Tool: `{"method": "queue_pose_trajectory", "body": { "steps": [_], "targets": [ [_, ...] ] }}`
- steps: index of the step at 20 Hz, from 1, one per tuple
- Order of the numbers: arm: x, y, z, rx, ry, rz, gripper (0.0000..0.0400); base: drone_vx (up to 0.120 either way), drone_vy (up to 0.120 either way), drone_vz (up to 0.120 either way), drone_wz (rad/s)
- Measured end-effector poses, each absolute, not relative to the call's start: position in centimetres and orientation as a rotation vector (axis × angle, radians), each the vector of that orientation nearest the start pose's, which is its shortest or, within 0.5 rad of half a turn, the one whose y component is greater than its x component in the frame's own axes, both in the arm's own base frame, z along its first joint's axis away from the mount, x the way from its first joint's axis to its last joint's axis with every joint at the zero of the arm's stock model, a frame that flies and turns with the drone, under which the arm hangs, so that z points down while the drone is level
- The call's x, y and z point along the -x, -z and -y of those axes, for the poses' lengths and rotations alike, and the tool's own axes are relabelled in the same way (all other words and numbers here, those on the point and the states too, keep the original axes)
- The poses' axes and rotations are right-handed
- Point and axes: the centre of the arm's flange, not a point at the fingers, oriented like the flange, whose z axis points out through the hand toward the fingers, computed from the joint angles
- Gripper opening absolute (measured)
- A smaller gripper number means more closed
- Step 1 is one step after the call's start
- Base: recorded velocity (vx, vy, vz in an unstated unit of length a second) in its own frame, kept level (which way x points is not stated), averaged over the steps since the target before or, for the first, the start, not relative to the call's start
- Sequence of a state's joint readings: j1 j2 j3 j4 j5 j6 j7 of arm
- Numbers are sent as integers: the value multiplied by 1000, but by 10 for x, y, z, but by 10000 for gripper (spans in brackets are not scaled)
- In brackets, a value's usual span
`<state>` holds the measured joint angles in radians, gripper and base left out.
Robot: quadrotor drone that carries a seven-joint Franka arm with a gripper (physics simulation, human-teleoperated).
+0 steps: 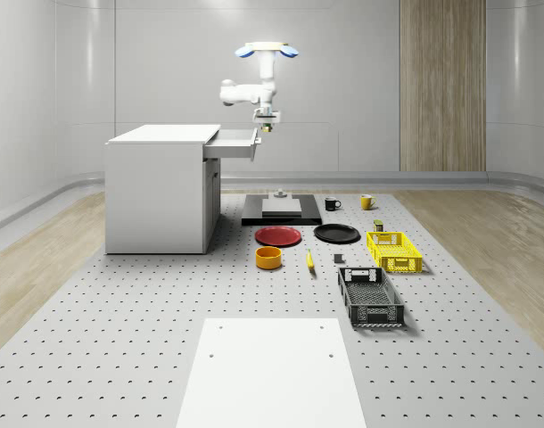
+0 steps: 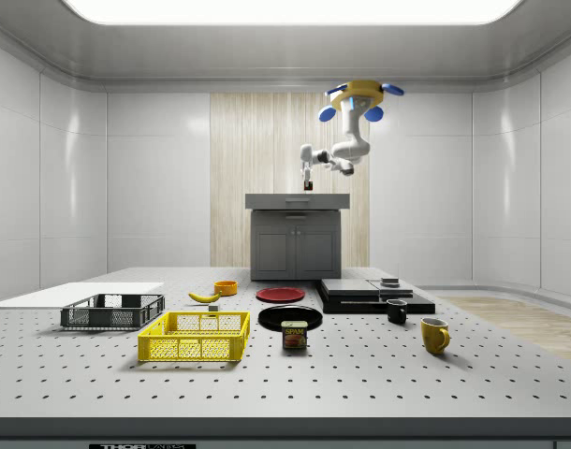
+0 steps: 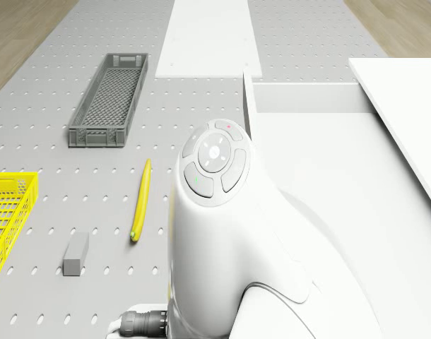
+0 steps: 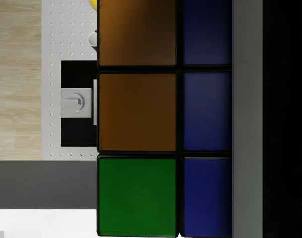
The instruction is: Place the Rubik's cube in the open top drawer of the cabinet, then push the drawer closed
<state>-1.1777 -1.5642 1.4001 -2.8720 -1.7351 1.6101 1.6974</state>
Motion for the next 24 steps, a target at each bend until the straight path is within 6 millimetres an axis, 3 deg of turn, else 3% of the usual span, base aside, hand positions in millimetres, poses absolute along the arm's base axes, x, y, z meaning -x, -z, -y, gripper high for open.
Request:
{"method": "queue_pose_trajectory", "body": {
  "steps": [24],
  "targets": [
    [-307, -485, 0, -1, -786, 2, 325, 0, -120, 12, 0]
  ]
}}
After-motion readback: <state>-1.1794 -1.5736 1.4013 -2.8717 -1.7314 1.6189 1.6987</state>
